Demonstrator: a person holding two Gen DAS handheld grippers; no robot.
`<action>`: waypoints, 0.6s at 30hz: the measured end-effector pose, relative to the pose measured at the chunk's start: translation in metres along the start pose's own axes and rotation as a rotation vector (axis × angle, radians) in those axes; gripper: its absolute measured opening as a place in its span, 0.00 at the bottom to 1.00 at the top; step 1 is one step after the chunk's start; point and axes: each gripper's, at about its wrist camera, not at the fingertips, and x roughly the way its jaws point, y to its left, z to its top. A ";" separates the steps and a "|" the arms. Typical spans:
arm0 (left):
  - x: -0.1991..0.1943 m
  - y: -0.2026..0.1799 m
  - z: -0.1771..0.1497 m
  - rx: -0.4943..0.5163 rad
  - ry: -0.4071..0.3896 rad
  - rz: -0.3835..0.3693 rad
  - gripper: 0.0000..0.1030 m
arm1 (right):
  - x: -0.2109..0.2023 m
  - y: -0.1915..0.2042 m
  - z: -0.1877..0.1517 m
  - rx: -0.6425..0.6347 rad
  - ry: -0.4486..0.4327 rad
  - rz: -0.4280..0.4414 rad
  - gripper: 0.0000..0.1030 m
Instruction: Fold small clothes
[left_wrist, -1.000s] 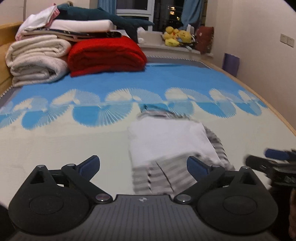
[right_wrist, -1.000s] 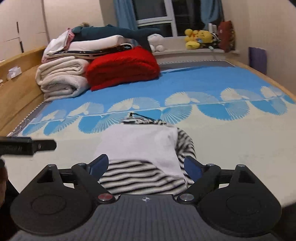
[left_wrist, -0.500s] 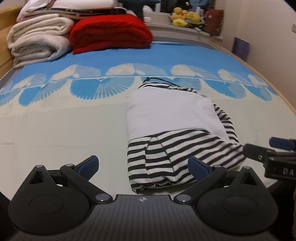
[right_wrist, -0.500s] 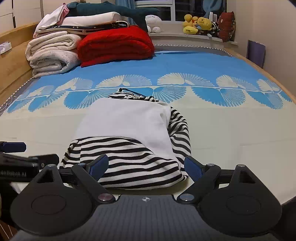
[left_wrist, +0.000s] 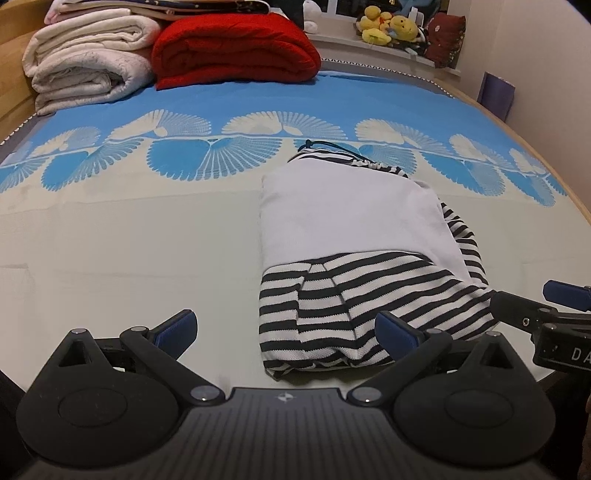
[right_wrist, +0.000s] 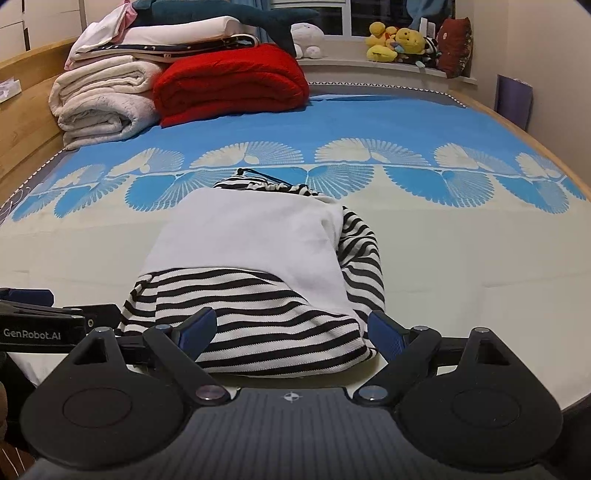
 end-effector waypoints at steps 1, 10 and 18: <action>0.000 0.000 0.000 -0.002 0.002 -0.001 0.99 | 0.000 0.001 0.000 -0.001 0.000 0.002 0.87; 0.000 -0.001 0.000 -0.005 0.004 -0.005 0.99 | 0.002 0.004 0.000 -0.013 0.005 0.007 0.87; -0.001 0.000 0.000 -0.004 0.004 -0.006 0.99 | 0.003 0.005 0.000 -0.015 0.006 0.008 0.87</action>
